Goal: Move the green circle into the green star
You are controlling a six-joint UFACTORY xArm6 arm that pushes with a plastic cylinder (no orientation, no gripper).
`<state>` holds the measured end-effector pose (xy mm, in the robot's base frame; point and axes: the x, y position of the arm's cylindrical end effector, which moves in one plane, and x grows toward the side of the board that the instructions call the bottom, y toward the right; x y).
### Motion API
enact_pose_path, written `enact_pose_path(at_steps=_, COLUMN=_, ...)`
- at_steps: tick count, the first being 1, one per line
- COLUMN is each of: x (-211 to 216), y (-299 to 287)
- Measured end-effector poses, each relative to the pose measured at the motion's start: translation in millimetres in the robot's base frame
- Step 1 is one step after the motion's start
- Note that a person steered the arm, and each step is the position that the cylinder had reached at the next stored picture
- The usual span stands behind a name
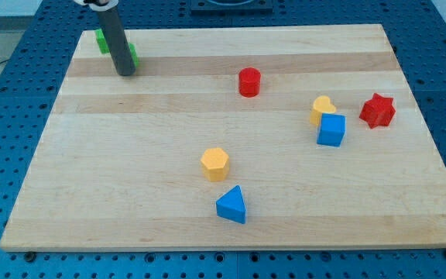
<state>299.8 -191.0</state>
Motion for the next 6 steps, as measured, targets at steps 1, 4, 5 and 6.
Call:
enact_pose_path(at_steps=1, x=-13.7, y=0.0)
enact_pose_path(at_steps=4, x=-20.5, y=39.7)
enact_pose_path(at_steps=5, x=-27.7, y=24.7)
enact_pose_path(at_steps=6, x=-43.2, y=7.9)
